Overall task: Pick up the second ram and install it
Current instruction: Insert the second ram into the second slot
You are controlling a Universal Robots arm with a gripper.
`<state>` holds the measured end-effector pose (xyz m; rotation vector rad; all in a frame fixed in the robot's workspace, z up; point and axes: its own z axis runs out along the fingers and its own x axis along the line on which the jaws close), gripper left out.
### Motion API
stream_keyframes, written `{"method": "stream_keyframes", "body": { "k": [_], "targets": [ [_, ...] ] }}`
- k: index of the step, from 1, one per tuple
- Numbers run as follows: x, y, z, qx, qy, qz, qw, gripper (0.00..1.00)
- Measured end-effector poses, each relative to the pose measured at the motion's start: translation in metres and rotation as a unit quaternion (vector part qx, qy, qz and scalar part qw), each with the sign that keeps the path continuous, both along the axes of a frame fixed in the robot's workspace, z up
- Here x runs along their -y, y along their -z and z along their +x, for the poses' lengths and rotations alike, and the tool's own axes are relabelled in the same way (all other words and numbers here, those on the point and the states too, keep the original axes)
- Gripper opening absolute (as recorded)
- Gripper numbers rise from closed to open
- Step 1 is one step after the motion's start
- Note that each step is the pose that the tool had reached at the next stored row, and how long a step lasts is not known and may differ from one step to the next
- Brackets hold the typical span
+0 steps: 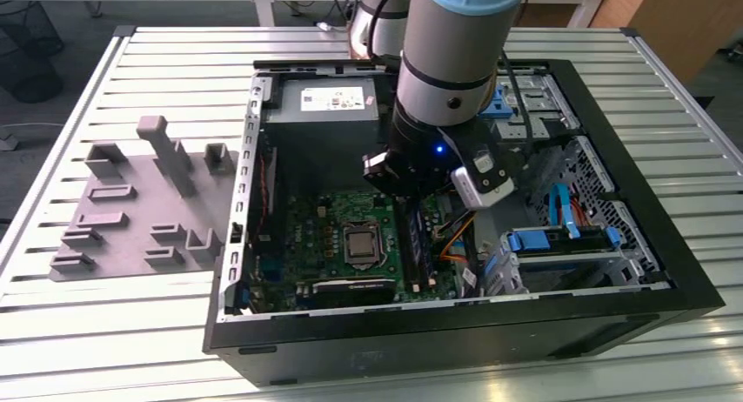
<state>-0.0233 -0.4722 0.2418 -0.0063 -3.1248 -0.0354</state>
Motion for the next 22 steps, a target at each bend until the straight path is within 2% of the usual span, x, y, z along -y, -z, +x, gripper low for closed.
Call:
{"method": "stream_keyframes", "body": {
  "k": [9,19,22],
  "targets": [
    [0.0069,0.0073,-0.0001,0.0,0.001,0.0,1.0,0.14],
    [0.007,0.0074,0.0,0.0,0.002,0.0,1.0,0.14],
    [0.007,0.0096,0.0002,-0.0004,0.002,0.0001,1.0,0.14]
  ]
}}
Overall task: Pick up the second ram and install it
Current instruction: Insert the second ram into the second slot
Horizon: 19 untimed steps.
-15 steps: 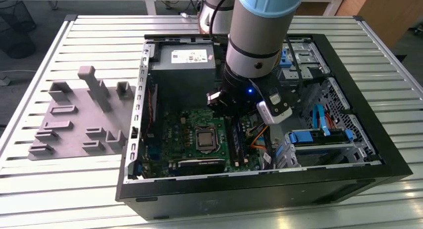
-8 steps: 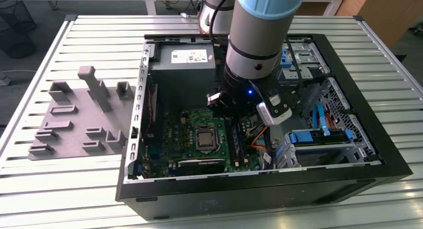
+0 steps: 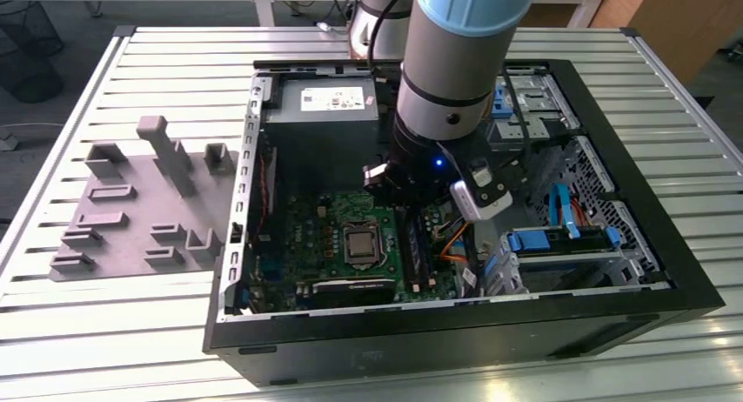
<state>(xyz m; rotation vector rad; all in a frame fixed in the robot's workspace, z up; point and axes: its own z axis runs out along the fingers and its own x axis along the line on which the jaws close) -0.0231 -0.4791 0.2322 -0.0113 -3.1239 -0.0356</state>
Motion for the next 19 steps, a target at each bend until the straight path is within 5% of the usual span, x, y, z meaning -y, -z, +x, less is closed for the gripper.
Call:
{"method": "stream_keyframes", "body": {
  "k": [7,19],
  "targets": [
    [0.0004,0.0088,0.0,-0.005,0.0,0.0,1.0,0.14],
    [0.0011,0.01,0.0003,-0.0056,0.0,0.0,1.0,0.14]
  ]
}}
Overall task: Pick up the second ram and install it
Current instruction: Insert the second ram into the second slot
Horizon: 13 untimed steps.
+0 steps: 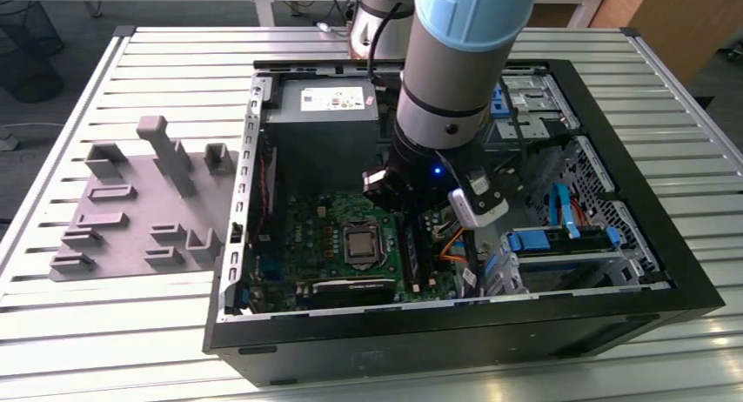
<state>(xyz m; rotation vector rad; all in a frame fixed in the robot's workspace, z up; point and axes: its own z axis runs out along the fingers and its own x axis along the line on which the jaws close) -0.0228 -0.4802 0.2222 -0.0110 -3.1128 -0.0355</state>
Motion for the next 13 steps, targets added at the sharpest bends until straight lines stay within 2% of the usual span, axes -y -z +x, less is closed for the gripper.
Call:
{"method": "stream_keyframes", "body": {
  "k": [13],
  "targets": [
    [0.0009,0.003,0.0018,0.0,0.002,-0.0001,1.0,0.14]
  ]
}}
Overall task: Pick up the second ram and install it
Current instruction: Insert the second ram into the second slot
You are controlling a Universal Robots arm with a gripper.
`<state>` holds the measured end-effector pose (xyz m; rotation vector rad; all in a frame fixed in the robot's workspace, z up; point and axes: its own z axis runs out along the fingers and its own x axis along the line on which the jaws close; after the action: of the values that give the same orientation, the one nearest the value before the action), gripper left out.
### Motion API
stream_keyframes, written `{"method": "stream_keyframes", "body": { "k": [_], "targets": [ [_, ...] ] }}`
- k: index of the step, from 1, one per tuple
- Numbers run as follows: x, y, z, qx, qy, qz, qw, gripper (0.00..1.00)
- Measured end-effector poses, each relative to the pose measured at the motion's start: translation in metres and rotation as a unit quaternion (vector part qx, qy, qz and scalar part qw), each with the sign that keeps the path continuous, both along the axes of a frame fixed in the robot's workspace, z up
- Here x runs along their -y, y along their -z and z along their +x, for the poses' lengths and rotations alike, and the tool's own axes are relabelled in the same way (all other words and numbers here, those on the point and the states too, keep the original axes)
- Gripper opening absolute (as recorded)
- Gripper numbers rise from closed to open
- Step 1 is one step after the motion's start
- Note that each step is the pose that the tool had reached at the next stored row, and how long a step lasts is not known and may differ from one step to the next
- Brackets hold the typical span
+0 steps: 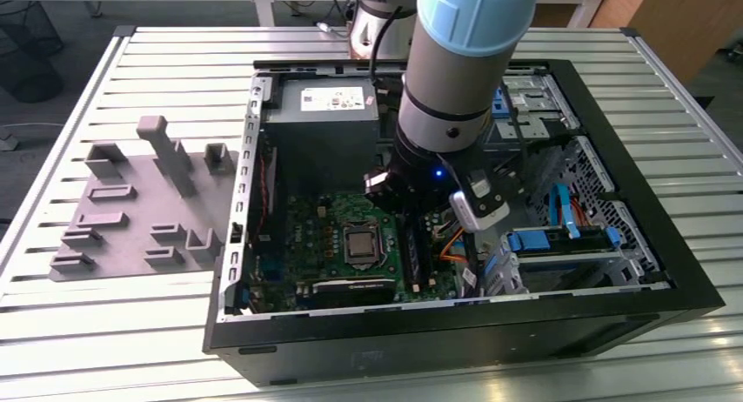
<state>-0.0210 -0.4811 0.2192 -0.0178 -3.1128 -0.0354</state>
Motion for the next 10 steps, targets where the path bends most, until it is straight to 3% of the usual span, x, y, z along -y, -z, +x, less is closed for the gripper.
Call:
{"method": "stream_keyframes", "body": {
  "k": [10],
  "targets": [
    [0.0,0.0035,0.0002,0.0,0.002,0.0002,1.0,0.14]
  ]
}}
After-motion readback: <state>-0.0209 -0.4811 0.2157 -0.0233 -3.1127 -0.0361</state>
